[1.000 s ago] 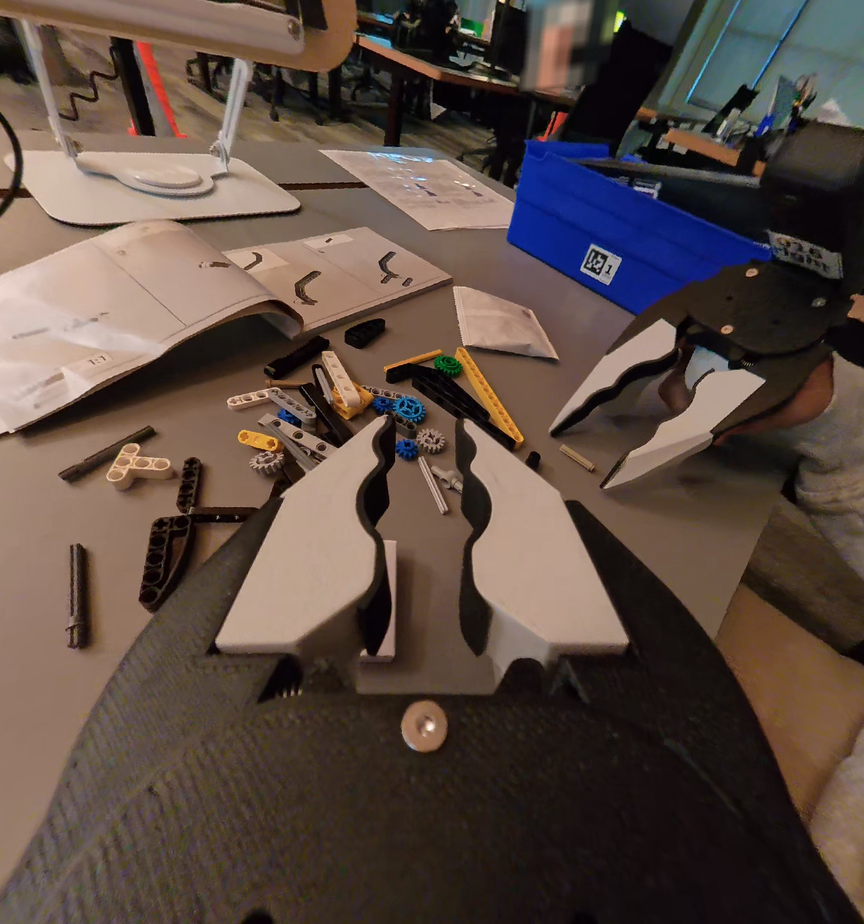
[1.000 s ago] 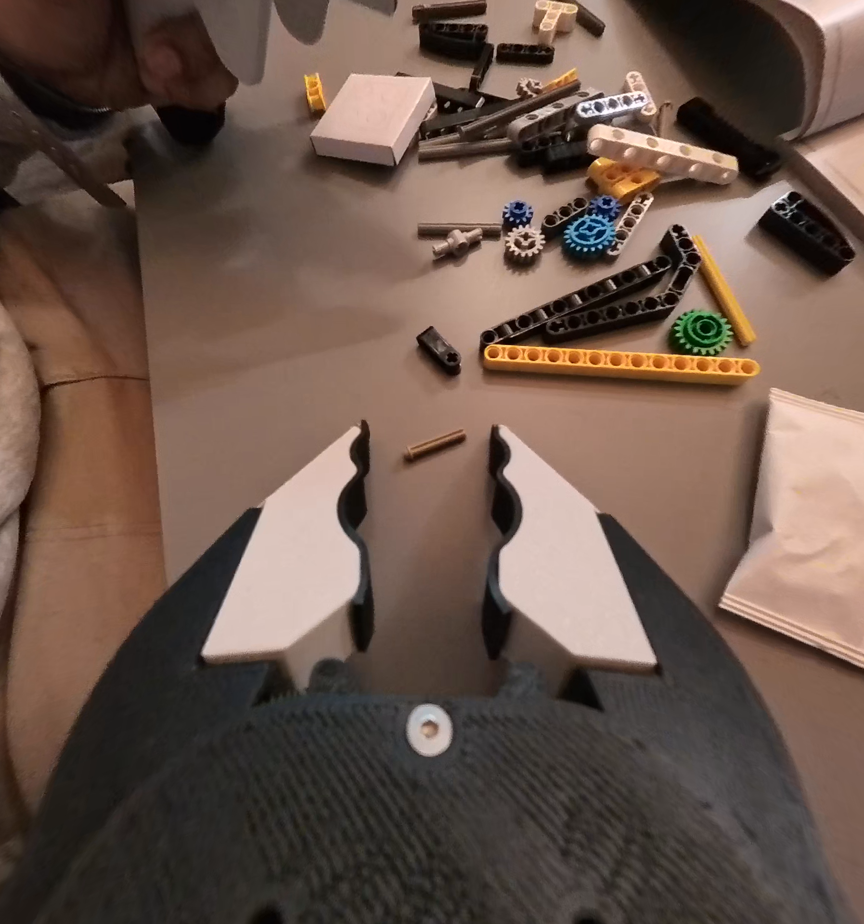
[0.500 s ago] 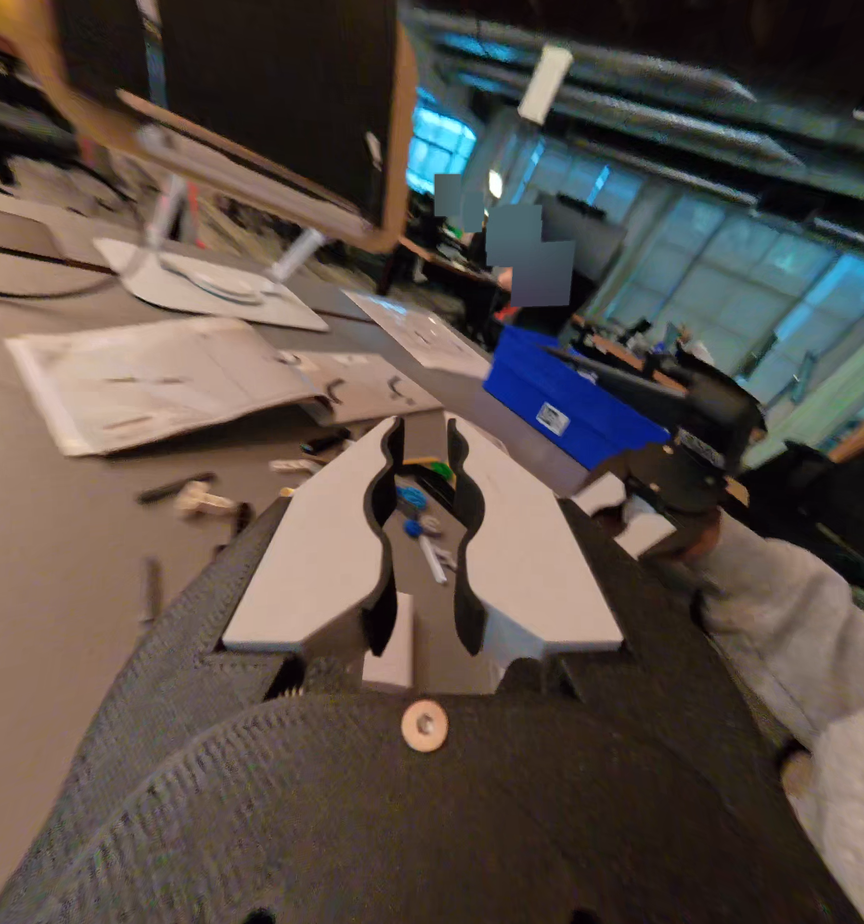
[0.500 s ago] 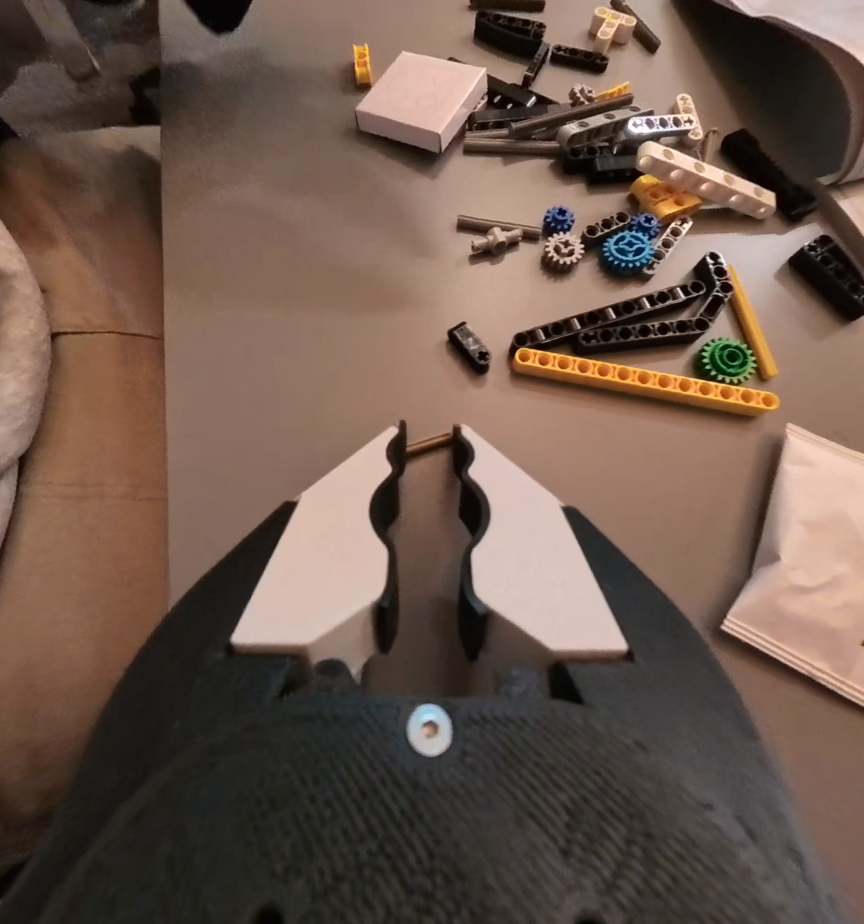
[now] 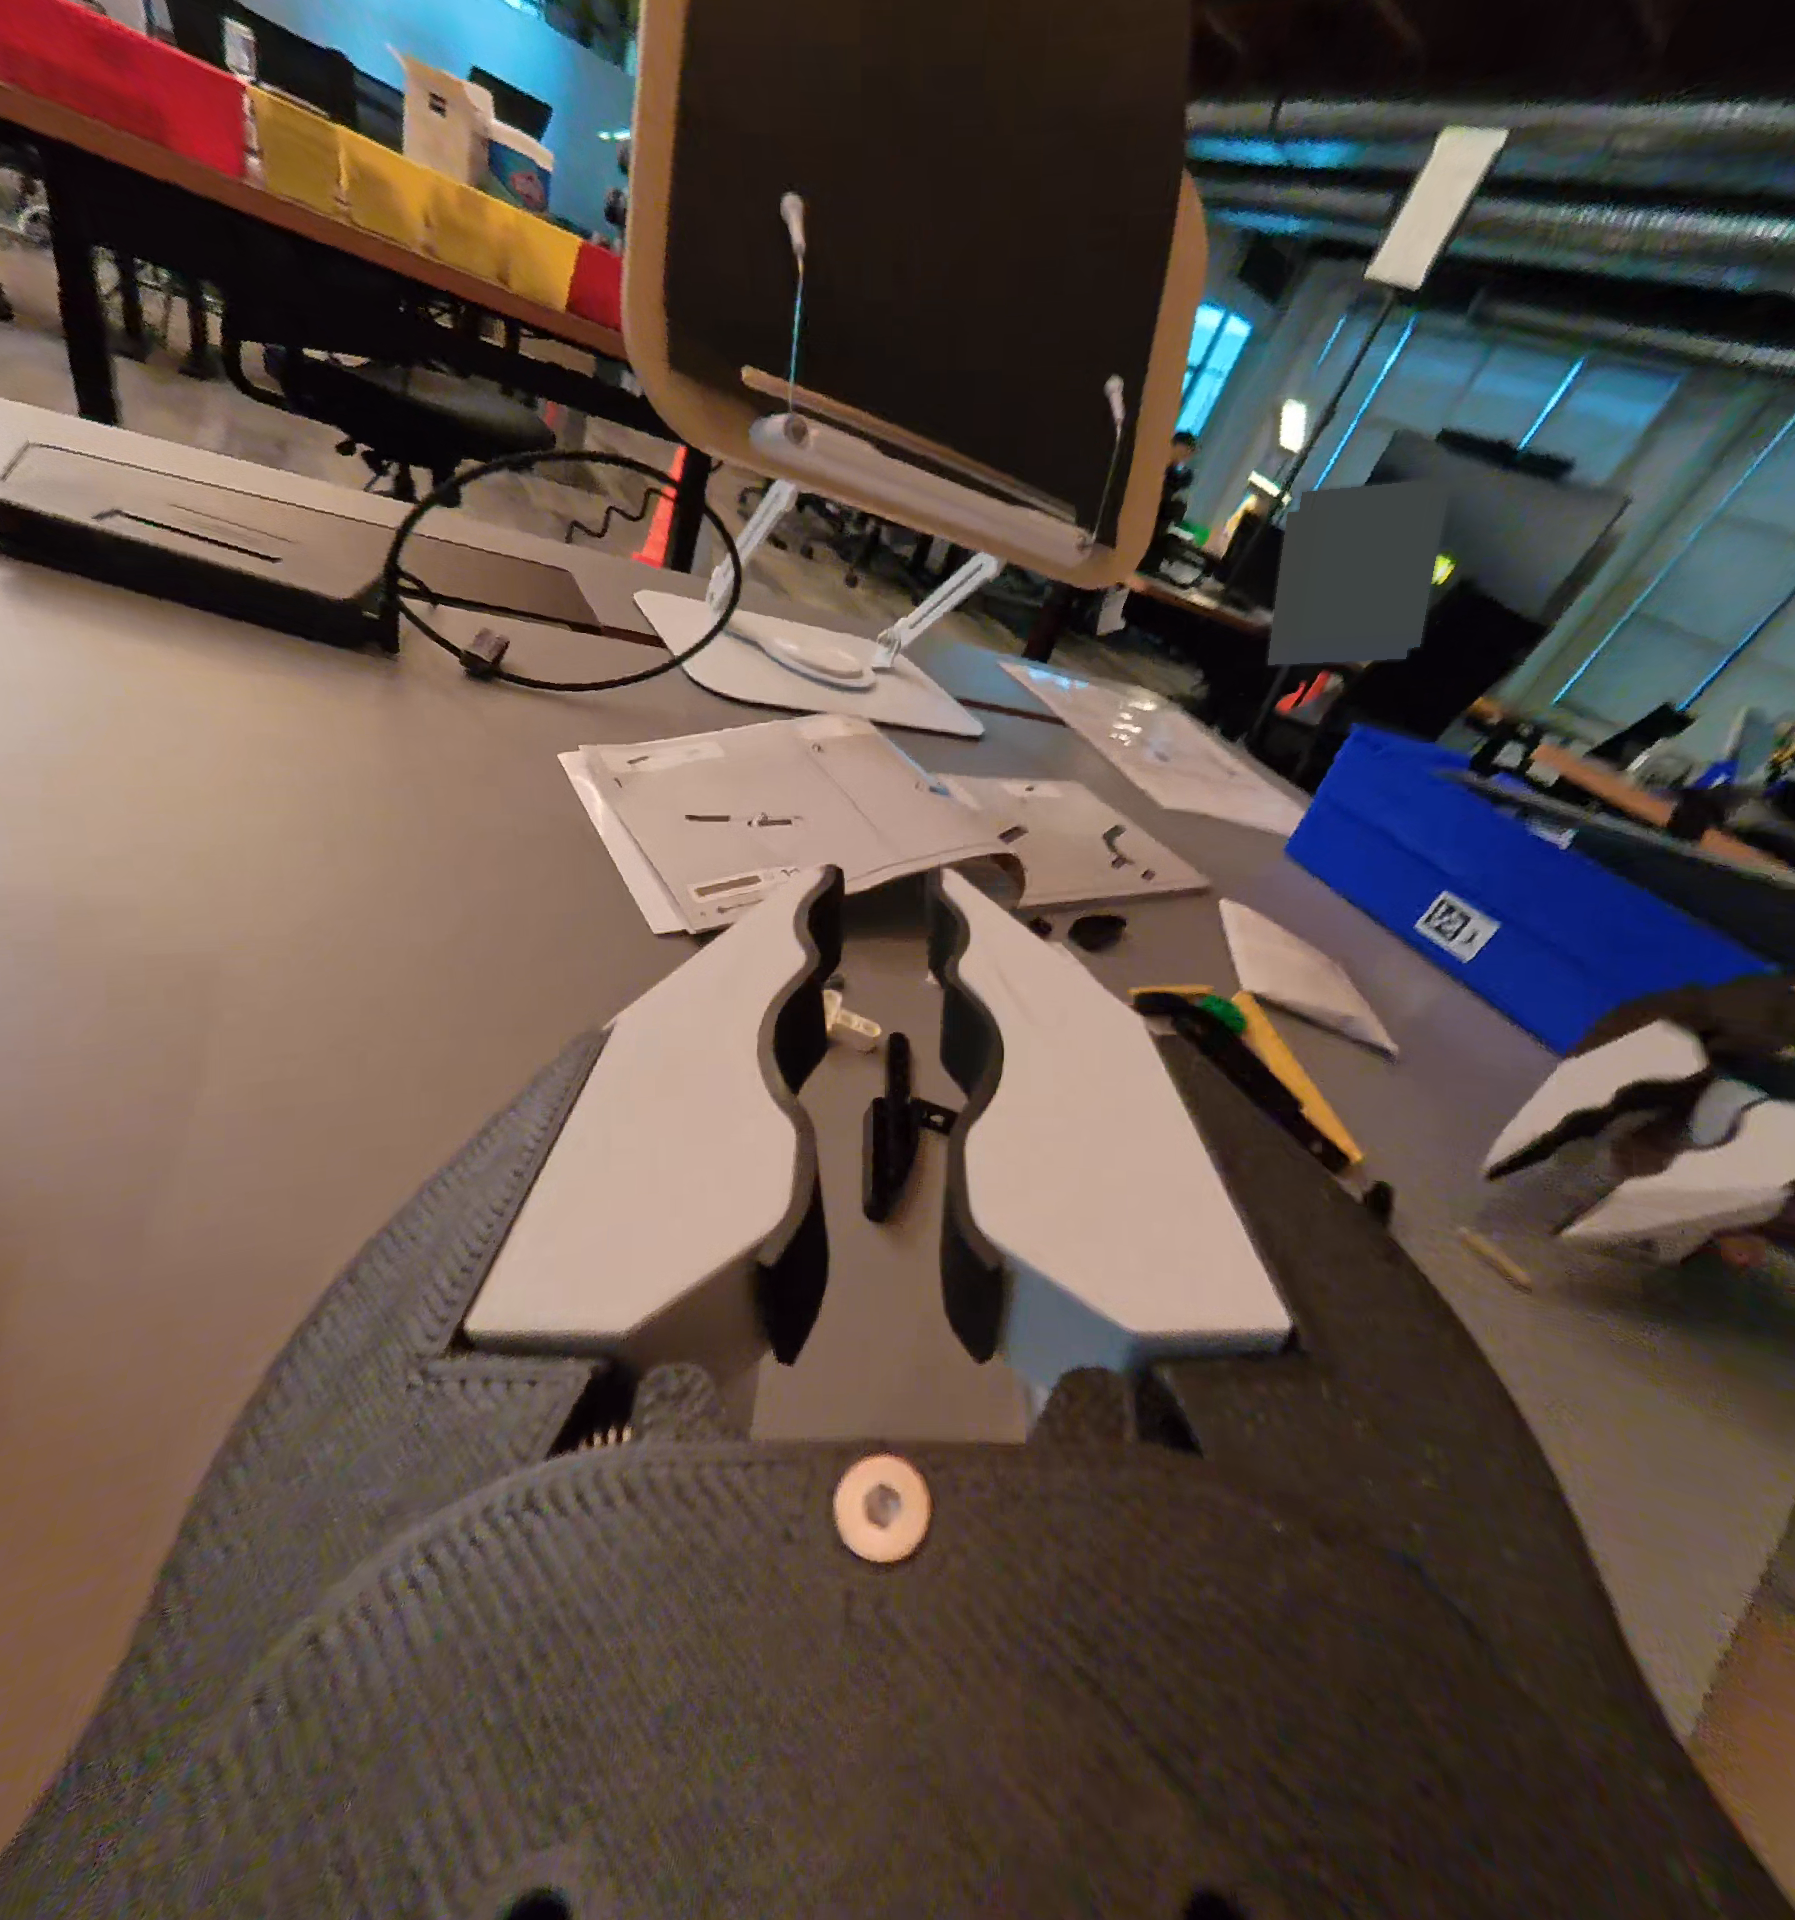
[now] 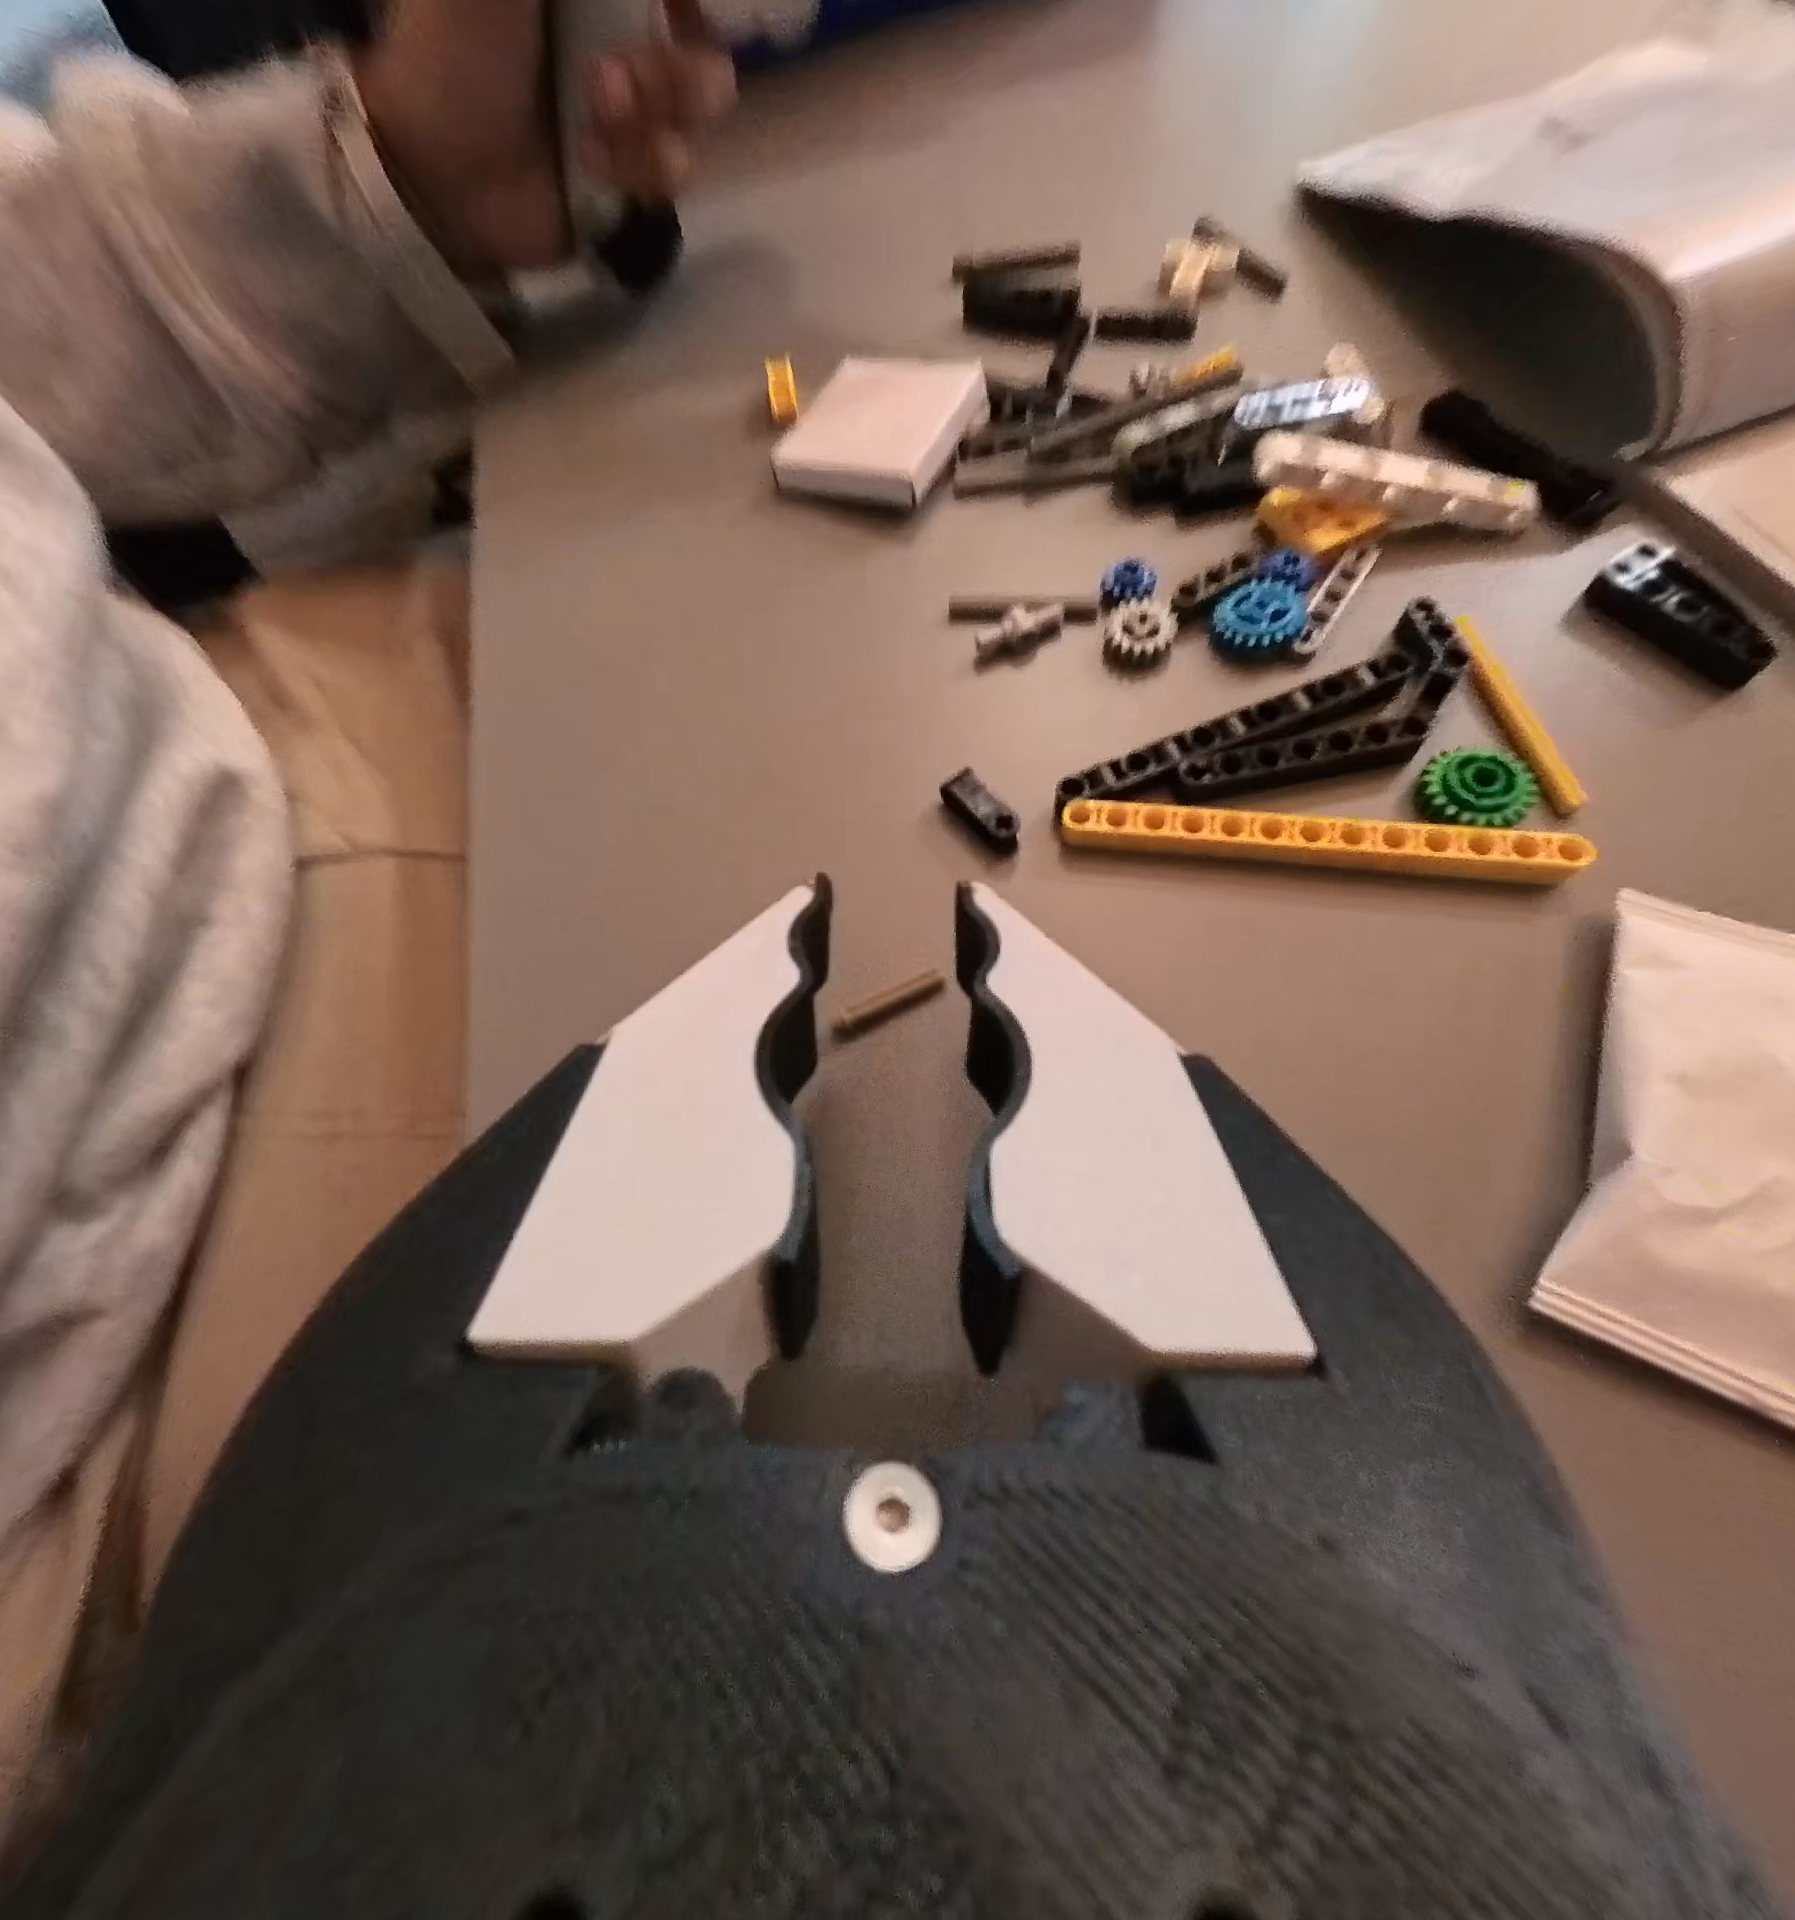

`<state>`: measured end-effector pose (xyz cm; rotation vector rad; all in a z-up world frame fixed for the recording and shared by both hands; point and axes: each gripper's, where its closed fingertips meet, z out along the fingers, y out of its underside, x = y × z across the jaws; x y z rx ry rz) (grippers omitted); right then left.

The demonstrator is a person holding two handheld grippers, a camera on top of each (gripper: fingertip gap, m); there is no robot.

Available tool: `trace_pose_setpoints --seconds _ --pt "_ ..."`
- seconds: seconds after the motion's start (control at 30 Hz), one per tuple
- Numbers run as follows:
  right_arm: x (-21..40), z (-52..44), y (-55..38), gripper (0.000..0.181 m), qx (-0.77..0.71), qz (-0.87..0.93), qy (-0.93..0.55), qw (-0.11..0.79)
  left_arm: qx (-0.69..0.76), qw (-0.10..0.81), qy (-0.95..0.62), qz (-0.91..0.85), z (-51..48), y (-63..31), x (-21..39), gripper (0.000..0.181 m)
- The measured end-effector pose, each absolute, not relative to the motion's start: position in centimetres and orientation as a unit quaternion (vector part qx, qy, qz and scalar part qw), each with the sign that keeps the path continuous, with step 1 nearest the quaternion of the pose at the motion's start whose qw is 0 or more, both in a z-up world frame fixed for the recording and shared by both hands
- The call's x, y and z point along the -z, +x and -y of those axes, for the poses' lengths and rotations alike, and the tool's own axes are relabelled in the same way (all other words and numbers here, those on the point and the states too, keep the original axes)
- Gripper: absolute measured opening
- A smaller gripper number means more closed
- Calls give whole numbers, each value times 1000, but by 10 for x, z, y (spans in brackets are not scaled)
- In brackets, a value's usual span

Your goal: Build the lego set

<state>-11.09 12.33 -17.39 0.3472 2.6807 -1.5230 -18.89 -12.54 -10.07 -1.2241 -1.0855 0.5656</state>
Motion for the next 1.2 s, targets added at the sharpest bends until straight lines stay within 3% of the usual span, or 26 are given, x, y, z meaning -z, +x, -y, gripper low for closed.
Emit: trace_pose_setpoints --seconds 0.03,0.47,1.2 --pt "166 -126 -111 24 508 -852 121 27 -253 644 -543 476 124 -189 102 12" --pt "198 -137 -104 29 421 -901 92 -43 -233 631 -560 484 113 -191 114 11" --pt "202 -118 -106 28 411 -905 96 -48 -218 633 -560 488 110 -190 115 12"
